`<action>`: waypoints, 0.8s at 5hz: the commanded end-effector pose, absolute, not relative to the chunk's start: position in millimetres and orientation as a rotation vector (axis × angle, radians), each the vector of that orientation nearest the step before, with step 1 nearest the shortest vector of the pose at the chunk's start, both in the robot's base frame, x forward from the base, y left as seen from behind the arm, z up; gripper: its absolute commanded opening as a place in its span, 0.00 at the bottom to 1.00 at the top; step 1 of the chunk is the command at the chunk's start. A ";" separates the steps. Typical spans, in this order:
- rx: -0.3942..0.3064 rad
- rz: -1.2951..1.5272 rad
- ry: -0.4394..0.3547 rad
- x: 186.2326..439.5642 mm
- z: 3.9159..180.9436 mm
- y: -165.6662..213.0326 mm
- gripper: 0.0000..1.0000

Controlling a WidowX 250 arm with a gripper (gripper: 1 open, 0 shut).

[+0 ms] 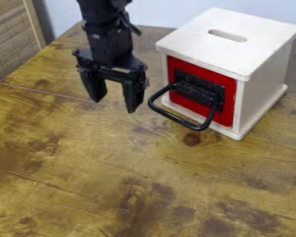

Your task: Close the drawer

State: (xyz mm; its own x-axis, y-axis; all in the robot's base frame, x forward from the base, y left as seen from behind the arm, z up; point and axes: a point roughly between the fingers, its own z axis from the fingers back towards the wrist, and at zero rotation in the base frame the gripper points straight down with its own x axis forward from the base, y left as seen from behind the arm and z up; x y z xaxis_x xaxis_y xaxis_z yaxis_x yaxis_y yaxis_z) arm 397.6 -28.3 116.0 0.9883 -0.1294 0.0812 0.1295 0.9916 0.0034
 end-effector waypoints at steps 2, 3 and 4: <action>-0.004 -0.207 -0.204 391.5 163.1 -18.0 1.00; -0.006 -0.178 -0.187 398.3 168.3 -18.0 1.00; -0.005 -0.143 -0.166 410.7 159.3 -20.7 1.00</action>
